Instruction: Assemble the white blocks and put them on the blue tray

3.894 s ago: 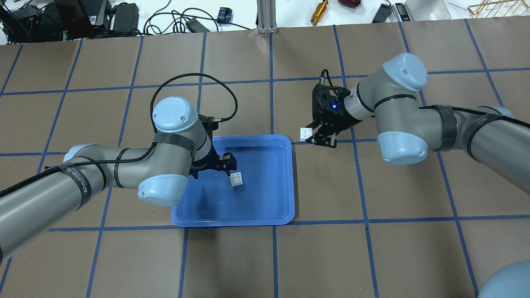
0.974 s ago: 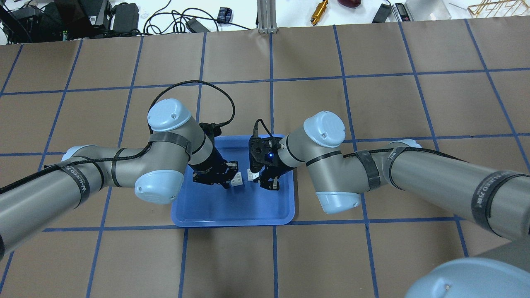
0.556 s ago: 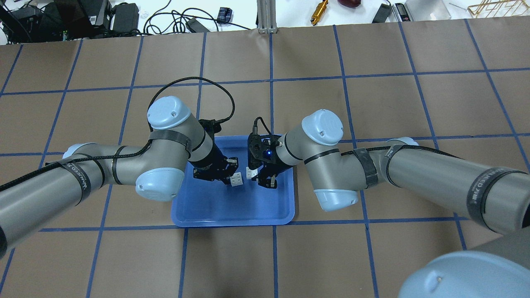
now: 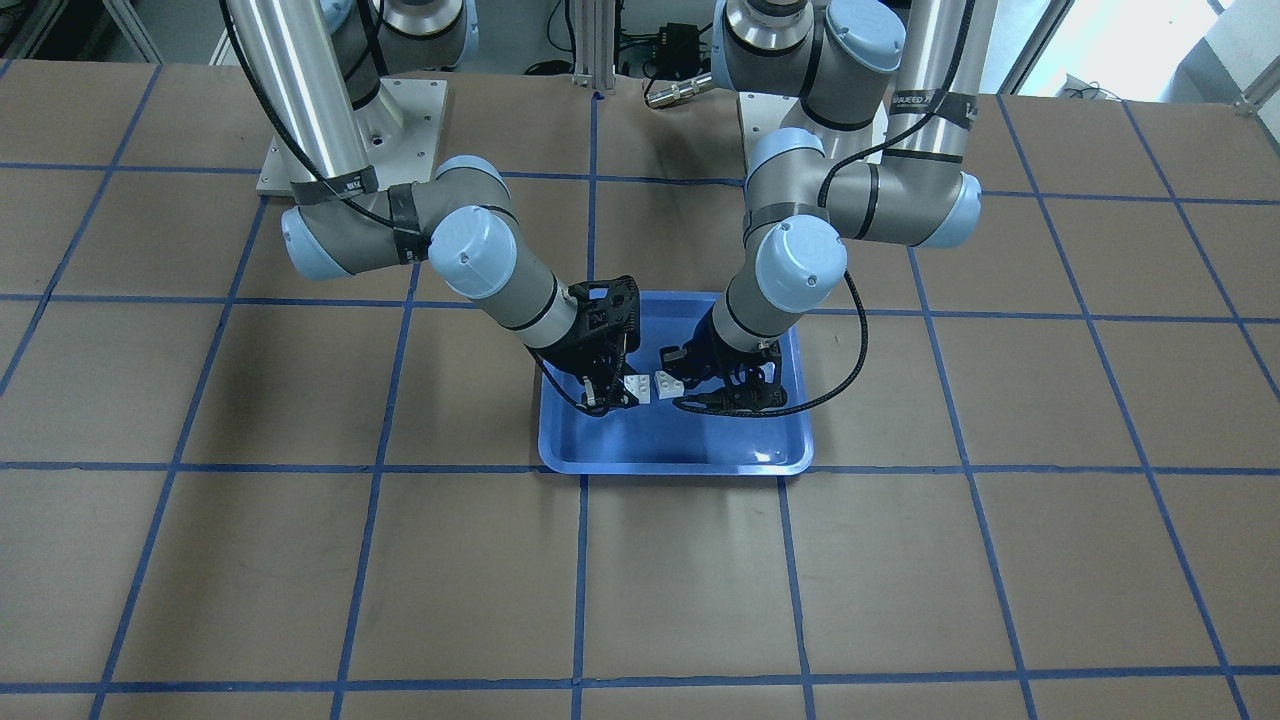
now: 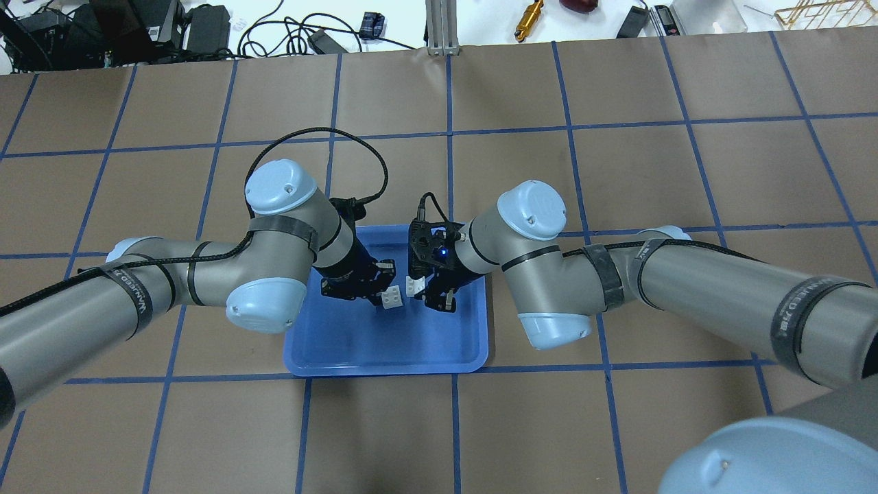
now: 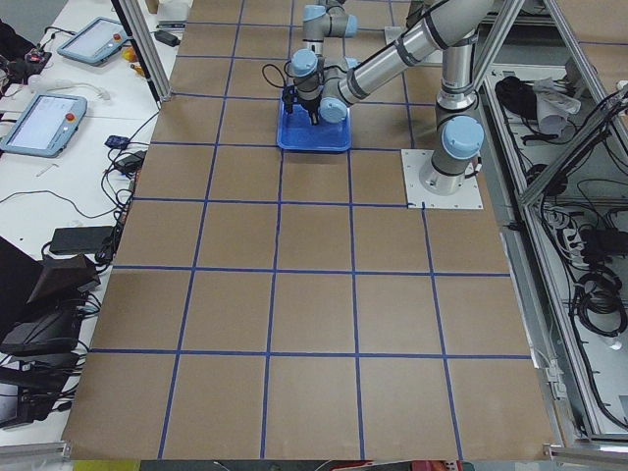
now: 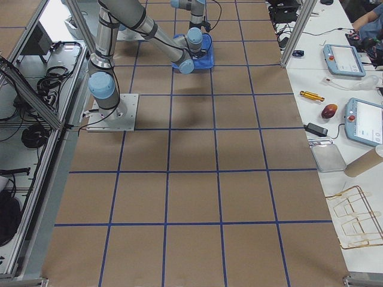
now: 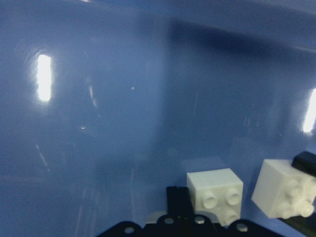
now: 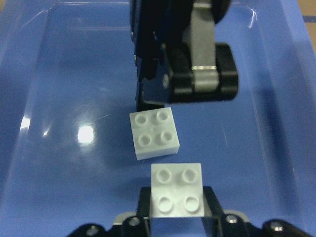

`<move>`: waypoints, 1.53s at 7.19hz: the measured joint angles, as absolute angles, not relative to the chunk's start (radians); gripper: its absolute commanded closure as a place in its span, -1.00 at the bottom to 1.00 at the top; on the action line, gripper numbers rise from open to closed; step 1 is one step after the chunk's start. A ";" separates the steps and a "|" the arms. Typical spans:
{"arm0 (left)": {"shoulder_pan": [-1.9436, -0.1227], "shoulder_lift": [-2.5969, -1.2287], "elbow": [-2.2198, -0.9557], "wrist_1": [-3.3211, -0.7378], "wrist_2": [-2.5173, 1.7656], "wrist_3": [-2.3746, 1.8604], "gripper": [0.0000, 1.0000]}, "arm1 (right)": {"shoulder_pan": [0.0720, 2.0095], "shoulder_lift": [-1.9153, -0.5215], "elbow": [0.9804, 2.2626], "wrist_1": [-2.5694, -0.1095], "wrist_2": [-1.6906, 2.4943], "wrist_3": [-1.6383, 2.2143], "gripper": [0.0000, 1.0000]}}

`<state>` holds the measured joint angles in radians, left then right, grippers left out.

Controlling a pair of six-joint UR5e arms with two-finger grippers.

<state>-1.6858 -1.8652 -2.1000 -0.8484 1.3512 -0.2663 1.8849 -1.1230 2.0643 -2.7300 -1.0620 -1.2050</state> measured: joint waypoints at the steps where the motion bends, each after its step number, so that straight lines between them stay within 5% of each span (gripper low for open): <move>1: -1.686 -1.865 -2.100 -0.848 1.352 -0.267 0.89 | 1.894 -1.122 2.064 -2.730 -1.063 -1.188 1.00; 6: -1.686 -1.866 -2.100 -0.848 1.353 -0.267 0.89 | 1.908 -1.100 2.065 -2.732 -1.066 -1.157 0.97; 10: -1.687 -1.866 -2.100 -0.847 1.352 -0.267 0.89 | 1.922 -1.098 2.064 -2.734 -1.066 -1.137 -0.93; 11: -1.686 -1.866 -2.100 -0.847 1.353 -0.267 0.89 | 1.926 -1.099 2.064 -2.733 -1.066 -1.134 -1.00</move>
<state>-1.6863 -1.8661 -2.0999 -0.8467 1.3529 -0.2669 1.9264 -1.0985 2.0638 -2.7329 -1.0664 -1.1338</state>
